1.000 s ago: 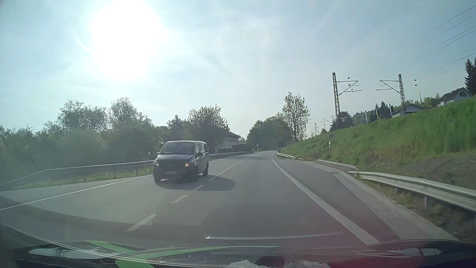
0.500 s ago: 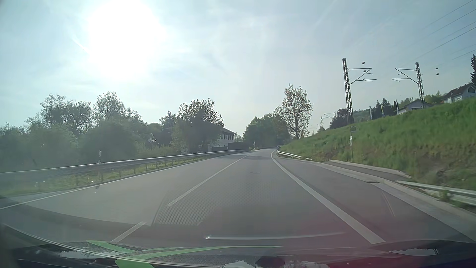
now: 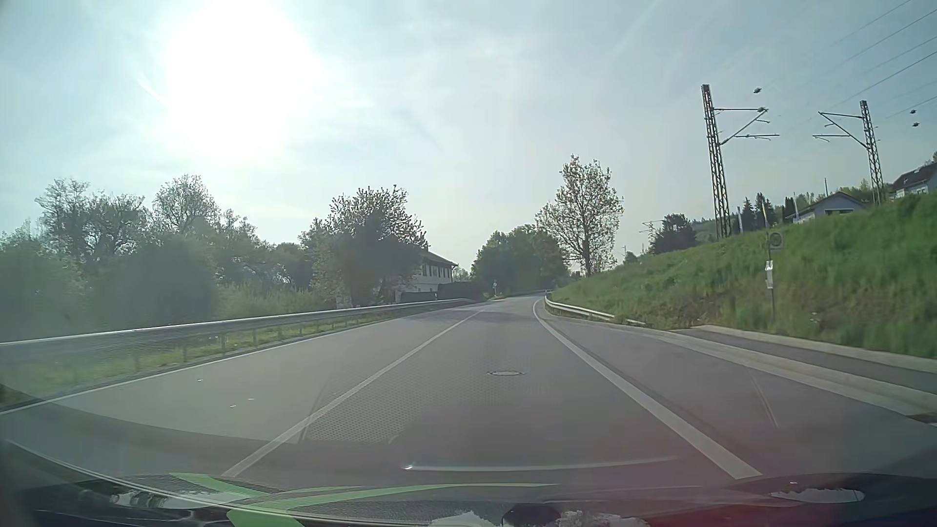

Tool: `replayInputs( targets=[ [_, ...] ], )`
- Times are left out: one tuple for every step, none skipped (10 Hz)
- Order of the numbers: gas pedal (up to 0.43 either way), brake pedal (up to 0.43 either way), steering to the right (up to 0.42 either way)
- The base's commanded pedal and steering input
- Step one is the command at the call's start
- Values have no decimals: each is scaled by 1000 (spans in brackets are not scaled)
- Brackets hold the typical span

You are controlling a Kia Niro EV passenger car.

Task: Follow the waypoints while adhering to traffic rules and regulations

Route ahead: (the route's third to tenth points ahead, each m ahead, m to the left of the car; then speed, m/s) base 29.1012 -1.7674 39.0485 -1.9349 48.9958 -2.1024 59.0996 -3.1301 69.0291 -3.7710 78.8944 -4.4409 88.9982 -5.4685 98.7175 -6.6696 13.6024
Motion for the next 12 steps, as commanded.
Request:
replayInputs(
  targets=[
    [110, 0, 6],
    [110, 0, 6],
    [110, 0, 5],
    [110, 0, 5],
    [110, 0, 5],
    [110, 0, 5],
    [110, 0, 5],
    [110, 0, 5],
    [118, 0, 5],
    [118, 0, 5],
    [118, 0, 5],
    [130, 0, 5]
  ],
)
